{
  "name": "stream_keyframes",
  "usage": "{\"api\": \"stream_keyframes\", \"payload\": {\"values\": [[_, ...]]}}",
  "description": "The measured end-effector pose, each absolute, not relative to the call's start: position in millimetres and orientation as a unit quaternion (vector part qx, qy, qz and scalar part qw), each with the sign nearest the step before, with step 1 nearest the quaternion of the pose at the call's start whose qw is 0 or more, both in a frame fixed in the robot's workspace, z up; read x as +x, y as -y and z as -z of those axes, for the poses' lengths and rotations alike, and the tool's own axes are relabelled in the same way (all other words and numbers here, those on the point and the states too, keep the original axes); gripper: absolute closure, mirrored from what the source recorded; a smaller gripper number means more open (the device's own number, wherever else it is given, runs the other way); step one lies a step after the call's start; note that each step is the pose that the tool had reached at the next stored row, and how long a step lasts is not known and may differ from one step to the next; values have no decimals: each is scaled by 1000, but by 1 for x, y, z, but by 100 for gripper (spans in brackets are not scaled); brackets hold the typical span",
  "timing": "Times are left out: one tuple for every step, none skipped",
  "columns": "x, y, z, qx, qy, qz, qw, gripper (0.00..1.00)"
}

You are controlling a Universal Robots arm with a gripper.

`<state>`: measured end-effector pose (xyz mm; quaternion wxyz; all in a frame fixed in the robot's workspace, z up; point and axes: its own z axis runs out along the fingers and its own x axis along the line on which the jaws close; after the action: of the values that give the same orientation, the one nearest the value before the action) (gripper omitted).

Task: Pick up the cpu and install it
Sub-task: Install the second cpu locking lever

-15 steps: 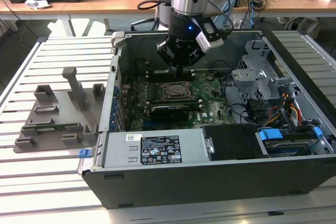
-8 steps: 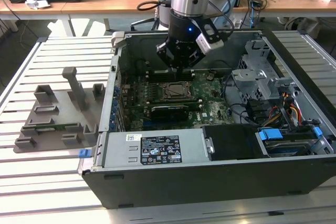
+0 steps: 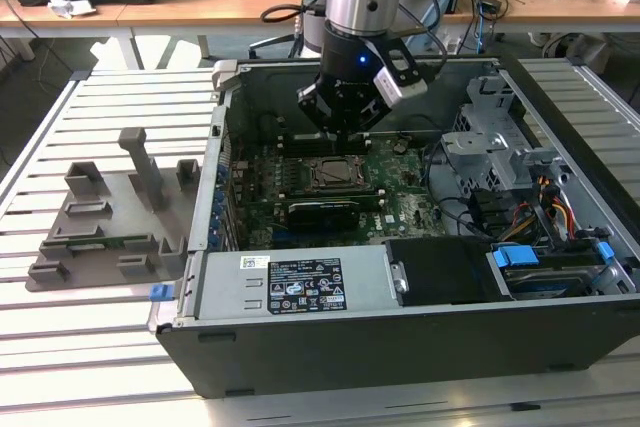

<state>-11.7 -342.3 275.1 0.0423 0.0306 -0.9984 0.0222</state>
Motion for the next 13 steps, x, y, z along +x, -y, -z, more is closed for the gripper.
{"api": "stream_keyframes", "payload": {"values": [[-12, 344, -275, 31, 998, -22, 42, 89], [-12, 346, -274, 31, 998, -18, 42, 89], [-12, 350, -274, 31, 999, -7, 42, 89], [-12, 353, -273, 32, 999, 0, 42, 89], [-12, 356, -273, 32, 999, 6, 41, 89], [-12, 361, -273, 32, 999, 16, 41, 89], [-13, 365, -272, 32, 998, 22, 41, 89], [-13, 368, -272, 33, 998, 27, 41, 89], [-12, 373, -271, 33, 998, 34, 41, 89], [-12, 378, -270, 33, 998, 45, 41, 89], [-12, 382, -269, 34, 997, 55, 41, 89], [-12, 384, -269, 34, 997, 59, 41, 89], [-12, 386, -268, 34, 997, 63, 40, 89]]}}
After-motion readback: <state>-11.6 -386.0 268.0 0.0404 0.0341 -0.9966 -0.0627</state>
